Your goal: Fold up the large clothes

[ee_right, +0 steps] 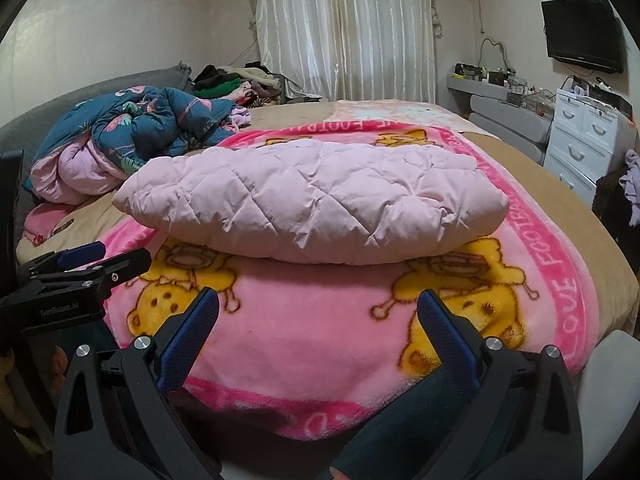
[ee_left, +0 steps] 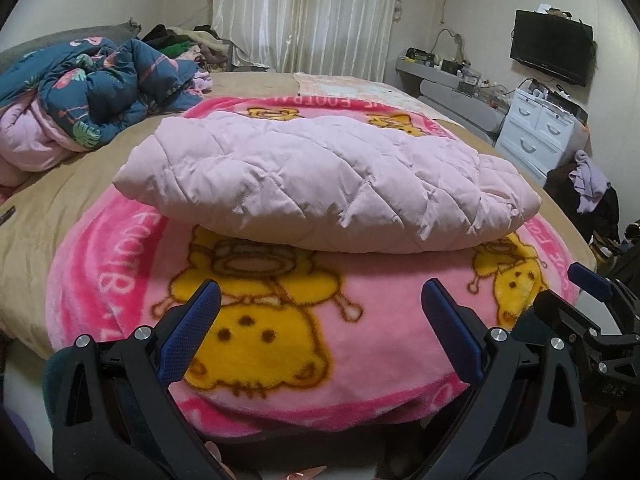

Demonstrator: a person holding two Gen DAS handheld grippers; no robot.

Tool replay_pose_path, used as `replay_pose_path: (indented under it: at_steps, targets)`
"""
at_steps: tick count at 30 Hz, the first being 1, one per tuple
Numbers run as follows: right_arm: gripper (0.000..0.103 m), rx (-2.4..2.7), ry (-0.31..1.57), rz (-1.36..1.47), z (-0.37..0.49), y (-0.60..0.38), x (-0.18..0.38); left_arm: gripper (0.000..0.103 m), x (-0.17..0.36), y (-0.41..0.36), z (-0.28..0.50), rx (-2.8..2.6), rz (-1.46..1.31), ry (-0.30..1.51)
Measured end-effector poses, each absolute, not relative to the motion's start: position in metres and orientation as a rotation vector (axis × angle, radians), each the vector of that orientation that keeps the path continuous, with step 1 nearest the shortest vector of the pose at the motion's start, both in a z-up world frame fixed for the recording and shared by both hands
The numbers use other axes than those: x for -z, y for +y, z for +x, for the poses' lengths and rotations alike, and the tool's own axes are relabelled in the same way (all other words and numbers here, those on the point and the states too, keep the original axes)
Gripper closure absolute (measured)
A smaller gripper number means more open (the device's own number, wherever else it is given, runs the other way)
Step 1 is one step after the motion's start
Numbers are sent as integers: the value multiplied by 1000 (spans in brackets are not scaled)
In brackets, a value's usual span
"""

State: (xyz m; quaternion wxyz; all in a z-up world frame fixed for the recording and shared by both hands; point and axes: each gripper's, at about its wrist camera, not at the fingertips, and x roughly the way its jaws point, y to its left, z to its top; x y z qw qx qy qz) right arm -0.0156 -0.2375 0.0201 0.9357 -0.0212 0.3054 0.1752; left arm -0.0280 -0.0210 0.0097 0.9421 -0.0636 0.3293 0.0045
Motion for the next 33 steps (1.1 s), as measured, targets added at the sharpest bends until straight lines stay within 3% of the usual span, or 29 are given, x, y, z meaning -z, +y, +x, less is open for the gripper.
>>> replay_pose_path:
  at_steps: [33]
  targets:
    - [4,-357,620,-45,-17,-237,-21,9,-14,-17,-31,-24,-126,668]
